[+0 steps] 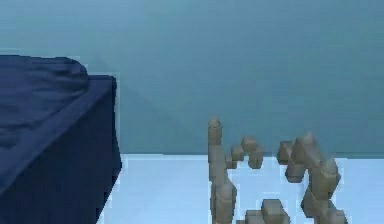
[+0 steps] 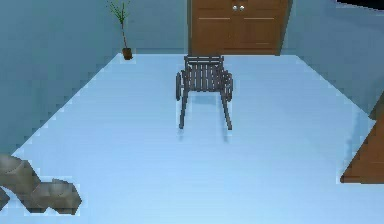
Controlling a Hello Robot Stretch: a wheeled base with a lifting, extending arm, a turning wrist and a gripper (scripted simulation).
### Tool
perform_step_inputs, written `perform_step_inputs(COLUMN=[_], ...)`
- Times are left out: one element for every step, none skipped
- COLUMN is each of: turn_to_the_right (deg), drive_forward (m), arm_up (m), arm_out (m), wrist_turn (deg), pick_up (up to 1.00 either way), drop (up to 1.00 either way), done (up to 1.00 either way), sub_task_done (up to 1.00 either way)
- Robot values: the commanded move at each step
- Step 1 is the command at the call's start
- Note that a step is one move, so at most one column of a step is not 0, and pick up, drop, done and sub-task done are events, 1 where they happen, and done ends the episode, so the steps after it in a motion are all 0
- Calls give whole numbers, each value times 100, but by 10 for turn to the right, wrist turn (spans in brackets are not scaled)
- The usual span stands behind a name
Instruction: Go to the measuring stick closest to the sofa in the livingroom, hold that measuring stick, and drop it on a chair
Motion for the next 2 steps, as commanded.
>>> perform_step_inputs(turn_to_the_right=[0, -450], drive_forward=[15, 0], arm_up=[0, 0], arm_out=[0, 0], wrist_turn=[0, 0], pick_up=[0, 0], drop=[0, 0], done=[0, 0], sub_task_done=[0, 0])
